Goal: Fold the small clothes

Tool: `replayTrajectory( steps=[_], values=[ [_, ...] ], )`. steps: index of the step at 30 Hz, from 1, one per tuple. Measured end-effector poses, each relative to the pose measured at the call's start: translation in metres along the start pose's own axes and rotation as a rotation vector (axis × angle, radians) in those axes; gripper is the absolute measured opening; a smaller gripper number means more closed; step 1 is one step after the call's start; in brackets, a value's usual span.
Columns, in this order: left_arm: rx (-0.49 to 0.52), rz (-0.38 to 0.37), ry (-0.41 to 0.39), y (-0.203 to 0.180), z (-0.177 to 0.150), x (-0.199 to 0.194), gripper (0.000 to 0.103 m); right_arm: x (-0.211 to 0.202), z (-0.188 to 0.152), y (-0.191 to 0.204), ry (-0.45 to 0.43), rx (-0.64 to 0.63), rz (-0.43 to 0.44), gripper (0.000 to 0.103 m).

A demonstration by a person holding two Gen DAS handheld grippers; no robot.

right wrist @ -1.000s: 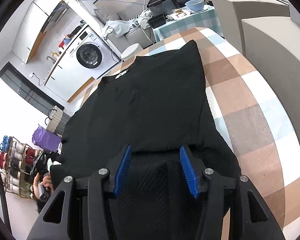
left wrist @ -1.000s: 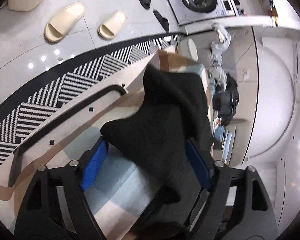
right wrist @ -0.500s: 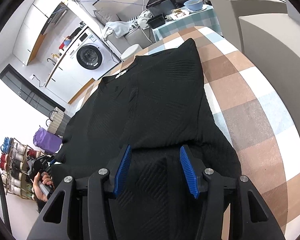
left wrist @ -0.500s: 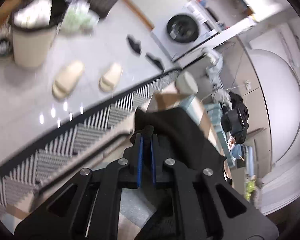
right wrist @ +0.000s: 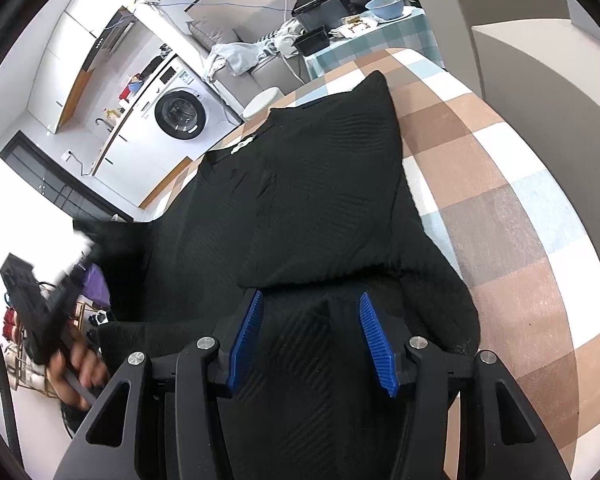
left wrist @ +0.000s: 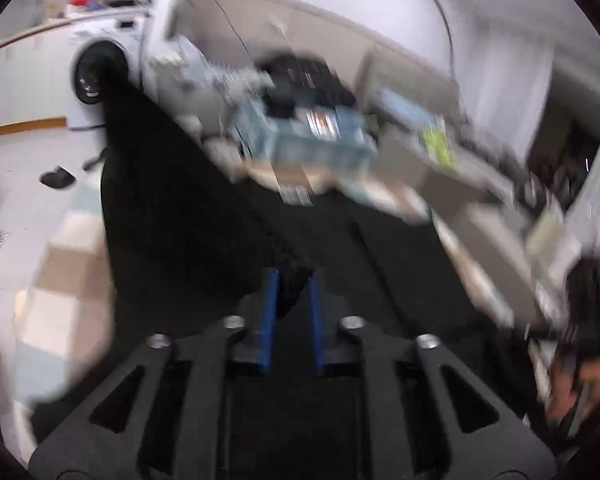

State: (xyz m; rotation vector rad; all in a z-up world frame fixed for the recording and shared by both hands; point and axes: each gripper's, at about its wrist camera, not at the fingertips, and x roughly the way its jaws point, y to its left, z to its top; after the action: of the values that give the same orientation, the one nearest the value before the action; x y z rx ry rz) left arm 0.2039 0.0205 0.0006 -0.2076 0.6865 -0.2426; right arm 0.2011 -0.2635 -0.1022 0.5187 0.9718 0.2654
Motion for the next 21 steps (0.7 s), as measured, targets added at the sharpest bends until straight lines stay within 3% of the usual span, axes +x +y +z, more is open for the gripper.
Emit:
replayTrajectory(
  steps=[1, 3, 9, 13, 17, 19, 21],
  values=[
    [0.006, 0.013, 0.003, -0.004, -0.007, 0.0, 0.038, -0.001, 0.0, -0.001, -0.002, 0.003, -0.001, 0.052],
    [-0.01, 0.047, 0.005, -0.002, -0.015, -0.006, 0.053, -0.004, 0.0, -0.002, -0.007, -0.001, -0.007, 0.052],
    [-0.137, 0.145, -0.037, 0.035, -0.023, -0.047, 0.06, -0.01, -0.002, -0.003, -0.013, -0.013, -0.005, 0.052],
    [-0.2, 0.23, -0.079, 0.084, -0.04, -0.084, 0.075, -0.025, -0.001, -0.001, -0.046, -0.05, -0.018, 0.052],
    [-0.266, 0.294, -0.083, 0.118, -0.062, -0.121, 0.08, -0.054, -0.005, -0.008, -0.089, -0.114, -0.064, 0.067],
    [-0.285, 0.318, -0.08, 0.128, -0.074, -0.136, 0.08, -0.064, -0.011, -0.016, -0.069, -0.131, -0.086, 0.067],
    [-0.293, 0.333, -0.069, 0.131, -0.087, -0.141, 0.08, -0.064, -0.023, -0.022, 0.005, -0.151, -0.066, 0.067]
  ],
)
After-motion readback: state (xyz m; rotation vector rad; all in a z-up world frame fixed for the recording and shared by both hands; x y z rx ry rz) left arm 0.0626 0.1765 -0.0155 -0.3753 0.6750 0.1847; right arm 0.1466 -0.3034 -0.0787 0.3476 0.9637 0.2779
